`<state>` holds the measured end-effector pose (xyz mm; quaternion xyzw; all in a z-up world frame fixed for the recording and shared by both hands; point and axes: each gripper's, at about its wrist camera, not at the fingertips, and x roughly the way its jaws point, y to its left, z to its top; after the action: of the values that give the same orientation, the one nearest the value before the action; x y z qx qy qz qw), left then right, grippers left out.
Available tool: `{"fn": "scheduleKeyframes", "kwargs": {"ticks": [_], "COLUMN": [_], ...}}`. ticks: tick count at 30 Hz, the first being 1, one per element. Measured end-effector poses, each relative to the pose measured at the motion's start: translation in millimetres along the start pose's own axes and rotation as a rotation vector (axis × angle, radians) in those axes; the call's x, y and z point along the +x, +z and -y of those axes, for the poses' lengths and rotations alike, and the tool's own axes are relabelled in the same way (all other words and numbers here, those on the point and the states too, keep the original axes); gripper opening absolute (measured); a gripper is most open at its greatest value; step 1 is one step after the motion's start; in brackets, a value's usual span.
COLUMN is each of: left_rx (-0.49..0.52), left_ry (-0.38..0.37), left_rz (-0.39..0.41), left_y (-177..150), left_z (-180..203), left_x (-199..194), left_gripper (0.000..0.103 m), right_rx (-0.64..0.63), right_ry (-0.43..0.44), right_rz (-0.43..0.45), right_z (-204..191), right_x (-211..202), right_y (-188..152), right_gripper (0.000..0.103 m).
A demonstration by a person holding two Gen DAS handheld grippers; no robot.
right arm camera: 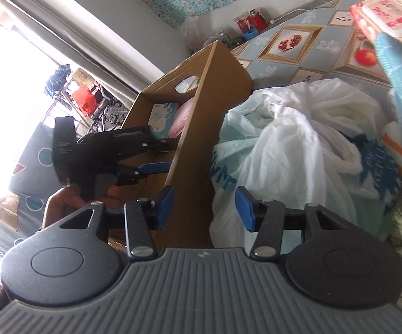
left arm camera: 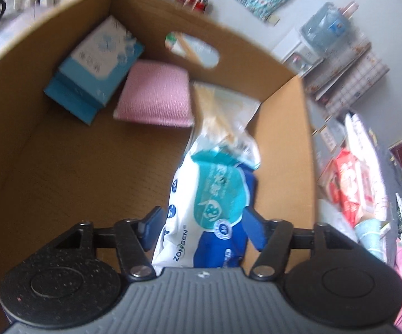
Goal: Organize soft objects
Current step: 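Move both grippers back toward the pile on the bed, then grasp the light blue knitted towel with the left gripper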
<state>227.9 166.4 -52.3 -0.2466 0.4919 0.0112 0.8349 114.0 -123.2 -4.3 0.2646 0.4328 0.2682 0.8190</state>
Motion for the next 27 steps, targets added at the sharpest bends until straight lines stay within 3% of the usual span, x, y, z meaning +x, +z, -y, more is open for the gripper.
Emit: {"fn": "scheduleKeyframes", "kwargs": {"ticks": [6,12,20,27], "left_rx": [0.032,0.118,0.314,0.419], "left_ry": [-0.015,-0.029,-0.154,-0.271], "left_rz": [0.135,0.256,0.271,0.156], "left_y": [-14.1,-44.6,-90.6,-103.8], "left_z": [10.4,34.7,102.0,163.6], "left_x": [-59.3,-107.4,-120.5,-91.5], "left_gripper": [0.075,0.079,0.081,0.082], "right_rx": [0.001,0.019,0.036,-0.02], "right_ry": [-0.019,-0.096,-0.203,-0.284], "right_rz": [0.078,0.137,0.205,0.249], "right_z": [13.9,38.9,70.1,85.0], "right_x": [-42.3,-84.5,-127.6,-145.2], "right_y": [-15.6,-28.6,-46.1,-38.6], "right_gripper": [0.058,0.059,0.059,0.063]}}
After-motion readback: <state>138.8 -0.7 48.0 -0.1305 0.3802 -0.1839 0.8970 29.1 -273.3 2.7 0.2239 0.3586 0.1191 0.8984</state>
